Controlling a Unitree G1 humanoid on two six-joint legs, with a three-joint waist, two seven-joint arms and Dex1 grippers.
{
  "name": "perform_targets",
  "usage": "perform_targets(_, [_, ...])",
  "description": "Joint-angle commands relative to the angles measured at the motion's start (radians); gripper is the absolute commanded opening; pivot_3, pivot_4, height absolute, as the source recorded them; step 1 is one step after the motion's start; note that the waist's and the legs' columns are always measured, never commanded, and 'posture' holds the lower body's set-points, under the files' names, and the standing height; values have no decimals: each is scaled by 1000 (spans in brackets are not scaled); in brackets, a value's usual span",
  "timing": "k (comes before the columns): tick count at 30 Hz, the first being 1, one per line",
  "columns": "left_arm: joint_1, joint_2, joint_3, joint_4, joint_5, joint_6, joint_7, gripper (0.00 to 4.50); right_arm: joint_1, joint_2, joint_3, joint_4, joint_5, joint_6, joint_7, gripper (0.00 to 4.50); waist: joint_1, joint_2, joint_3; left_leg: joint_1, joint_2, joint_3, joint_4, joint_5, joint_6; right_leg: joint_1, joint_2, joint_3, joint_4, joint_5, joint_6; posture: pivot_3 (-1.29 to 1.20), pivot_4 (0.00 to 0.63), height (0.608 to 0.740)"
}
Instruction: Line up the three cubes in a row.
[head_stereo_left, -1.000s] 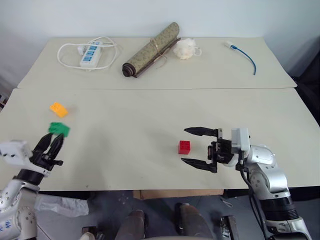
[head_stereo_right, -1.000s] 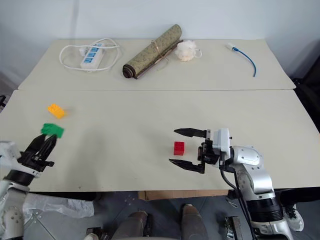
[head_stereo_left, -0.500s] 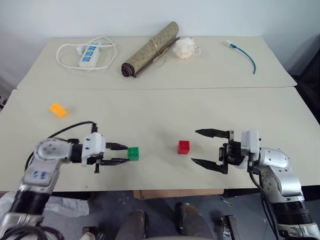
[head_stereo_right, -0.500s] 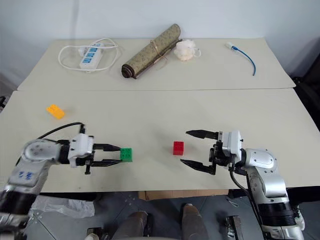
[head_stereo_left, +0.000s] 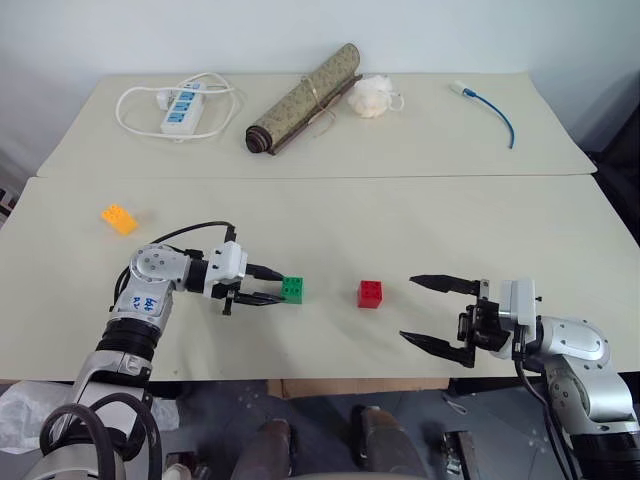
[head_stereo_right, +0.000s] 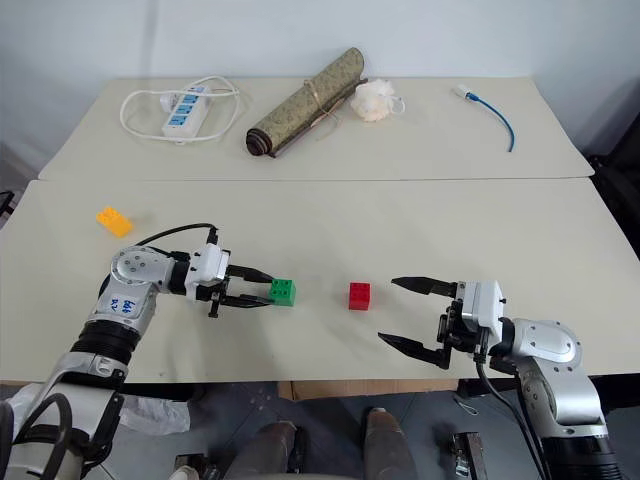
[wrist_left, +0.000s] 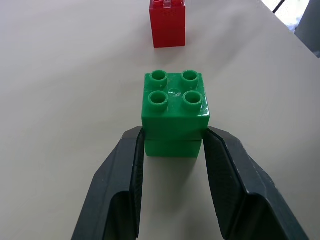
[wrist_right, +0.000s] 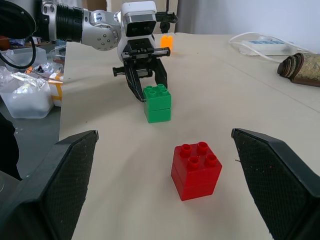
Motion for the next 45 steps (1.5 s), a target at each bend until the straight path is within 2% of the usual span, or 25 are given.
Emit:
perform_targets(1, [7,4,32,-9,-9,-7,15,2706,8,6,3,-43,17,1,-4,4500,0,0,0,-1,0,0,1,0,0,0,0,0,0,0,0,0,150,740])
perform_targets(5, [81,38,143,-147,-77,32,116,3860,-16,25,38,-56,31,26,-6,4500,-4,0,0,-7,1,-3,5,0,0,-4,0,-1,2,0,0,0,150,740])
perform_targets(10, [337,117,399,-477,-188,190,326,3860,-79,66,68,-57,45,62,-37,4500,-19,0,0,-7,2,-3,5,-1,-1,-5,0,-1,2,0,0,0,150,740])
perform_targets(13, [470,115,521,-618,-229,288,463,4470,-91,73,87,-69,60,113,-54,4500,-12,0,0,-7,2,-5,4,-1,-1,-4,0,0,1,0,0,0,150,740])
perform_targets(14, [503,110,549,-650,-237,311,496,4489,-90,68,93,-78,74,149,-59,4500,-5,0,0,-7,2,-5,4,-1,-1,-3,-1,0,1,0,0,0,150,740])
perform_targets(17, [719,40,729,-710,-243,331,632,4489,-135,127,124,-68,49,92,-59,4500,-1,0,0,-7,1,-7,5,-2,0,-1,-1,1,-1,0,0,0,150,740])
perform_targets(20, [935,-134,930,-748,-281,340,824,4489,-189,155,146,-37,24,55,-38,4500,-21,0,0,-5,2,-5,4,-3,0,-1,0,1,-1,0,0,0,150,740])
perform_targets(23, [1008,-234,978,-739,-283,323,920,4489,-210,174,149,-28,21,25,-31,4500,-10,-4,0,-6,2,-6,4,-4,0,-1,0,-1,-5,0,0,0,150,740])
perform_targets(27, [1071,-349,971,-741,-262,284,996,4489,-229,198,159,-19,2,-23,-29,4500,22,-4,0,-5,0,-9,6,-6,3,3,-3,-2,-6,0,0,0,150,740])
perform_targets(30, [1046,-376,920,-799,-260,293,1040,4489,-225,204,161,-7,-9,-42,-30,4500,27,-5,-1,-5,0,-10,6,-6,4,4,-3,-2,-6,0,0,0,150,740])
perform_targets(33, [982,-345,877,-818,-253,321,1080,4489,-225,205,165,6,-16,-54,-30,4500,23,-5,-1,-5,0,-11,6,-6,3,3,-2,-3,-6,0,0,0,150,740])
perform_targets(38, [676,-226,792,-773,-254,569,1272,4489,-228,199,175,10,-11,-35,-31,4500,22,-5,-1,-5,0,-12,6,-2,-3,1,-1,-6,-2,0,-1,0,150,740])
perform_targets(41, [444,-190,743,-677,-193,650,1412,4489,-228,195,181,5,-12,-26,-33,4500,23,-5,-1,-5,-1,-11,7,-2,-4,0,-1,-8,0,0,-1,0,150,740])
perform_targets(45, [228,-167,663,-513,-90,693,1533,4489,-231,191,187,-4,-14,-15,-39,4500,13,-5,-1,-6,-1,-10,7,-2,-4,-1,0,-7,2,0,0,0,150,740])
